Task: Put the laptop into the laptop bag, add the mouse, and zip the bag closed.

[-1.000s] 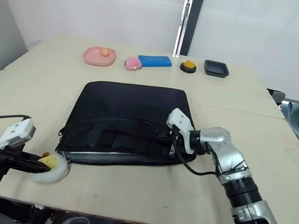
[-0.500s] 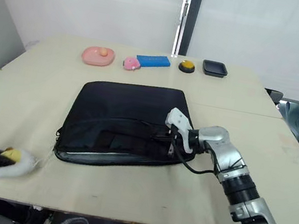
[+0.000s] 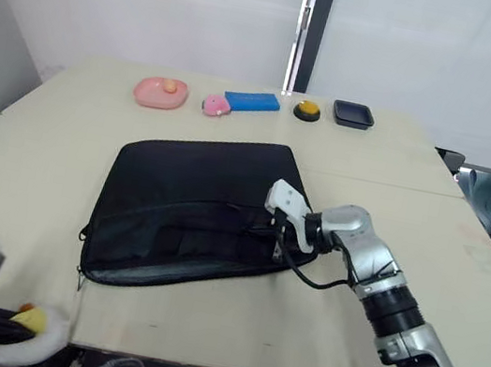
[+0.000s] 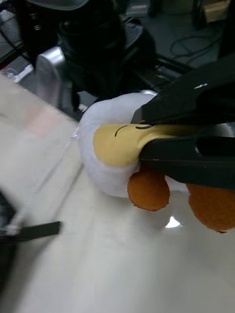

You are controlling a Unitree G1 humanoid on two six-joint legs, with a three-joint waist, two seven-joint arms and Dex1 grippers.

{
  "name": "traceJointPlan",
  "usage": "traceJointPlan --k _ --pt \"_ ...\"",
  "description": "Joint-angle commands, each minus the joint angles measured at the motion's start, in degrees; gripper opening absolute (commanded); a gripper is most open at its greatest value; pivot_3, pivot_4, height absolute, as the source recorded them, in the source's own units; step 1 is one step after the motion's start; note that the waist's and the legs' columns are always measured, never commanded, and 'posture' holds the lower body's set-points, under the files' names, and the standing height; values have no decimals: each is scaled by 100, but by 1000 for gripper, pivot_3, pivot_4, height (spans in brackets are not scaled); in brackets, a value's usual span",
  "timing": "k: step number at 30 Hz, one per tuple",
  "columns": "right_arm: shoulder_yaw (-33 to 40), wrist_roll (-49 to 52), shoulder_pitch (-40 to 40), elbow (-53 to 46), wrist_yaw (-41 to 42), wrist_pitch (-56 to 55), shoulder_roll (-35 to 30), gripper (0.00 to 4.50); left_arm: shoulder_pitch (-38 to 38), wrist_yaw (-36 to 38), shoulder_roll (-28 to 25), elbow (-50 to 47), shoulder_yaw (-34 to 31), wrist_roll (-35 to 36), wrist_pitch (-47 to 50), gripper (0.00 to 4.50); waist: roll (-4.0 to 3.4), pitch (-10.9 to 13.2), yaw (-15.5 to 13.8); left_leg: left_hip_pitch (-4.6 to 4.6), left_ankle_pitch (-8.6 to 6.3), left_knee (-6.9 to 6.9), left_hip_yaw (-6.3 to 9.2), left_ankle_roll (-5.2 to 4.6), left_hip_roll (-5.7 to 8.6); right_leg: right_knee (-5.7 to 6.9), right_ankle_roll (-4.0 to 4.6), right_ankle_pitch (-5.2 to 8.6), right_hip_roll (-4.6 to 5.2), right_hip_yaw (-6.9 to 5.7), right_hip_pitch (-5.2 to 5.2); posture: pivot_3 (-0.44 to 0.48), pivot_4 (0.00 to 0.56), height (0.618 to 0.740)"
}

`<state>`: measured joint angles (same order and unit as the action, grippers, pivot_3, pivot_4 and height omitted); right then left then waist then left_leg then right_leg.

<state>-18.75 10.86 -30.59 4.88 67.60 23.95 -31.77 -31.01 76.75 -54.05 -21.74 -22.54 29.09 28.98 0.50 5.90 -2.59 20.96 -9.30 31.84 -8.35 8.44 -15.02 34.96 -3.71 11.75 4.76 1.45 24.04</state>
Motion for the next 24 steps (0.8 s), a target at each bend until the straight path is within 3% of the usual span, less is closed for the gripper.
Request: traceJointPlan --k 1,6,13,18,24 --pt "-567 -221 359 64 167 310 10 0 516 -637 217 -488 634 5 297 37 2 -10 10 0 0 0 0 0 -1 2 0 0 -2 0 1 0 150 740" --pt "-545 -234 322 87 137 341 44 0 1724 -1076 516 -743 1801 -131 488 37 0 -38 14 -4 0 5 -2 0 -3 5 1 0 -3 3 -3 0 150 740" --pt "-515 -239 251 131 129 345 60 0 2994 -1115 766 -435 2736 -217 571 37 26 -59 9 -3 2 13 -1 2 -3 12 2 -1 -4 3 -4 0 150 740" --pt "-519 -236 216 116 117 372 67 0 3871 -1185 1171 150 3002 -300 548 37 13 -61 -31 -4 2 37 1 2 -1 31 6 -4 1 5 -9 0 150 740" --pt "-507 -243 222 49 125 418 31 0 4209 -898 819 1108 2659 -520 101 37 10 -62 -70 -5 3 51 3 1 -1 50 10 -8 7 3 -11 0 150 740"
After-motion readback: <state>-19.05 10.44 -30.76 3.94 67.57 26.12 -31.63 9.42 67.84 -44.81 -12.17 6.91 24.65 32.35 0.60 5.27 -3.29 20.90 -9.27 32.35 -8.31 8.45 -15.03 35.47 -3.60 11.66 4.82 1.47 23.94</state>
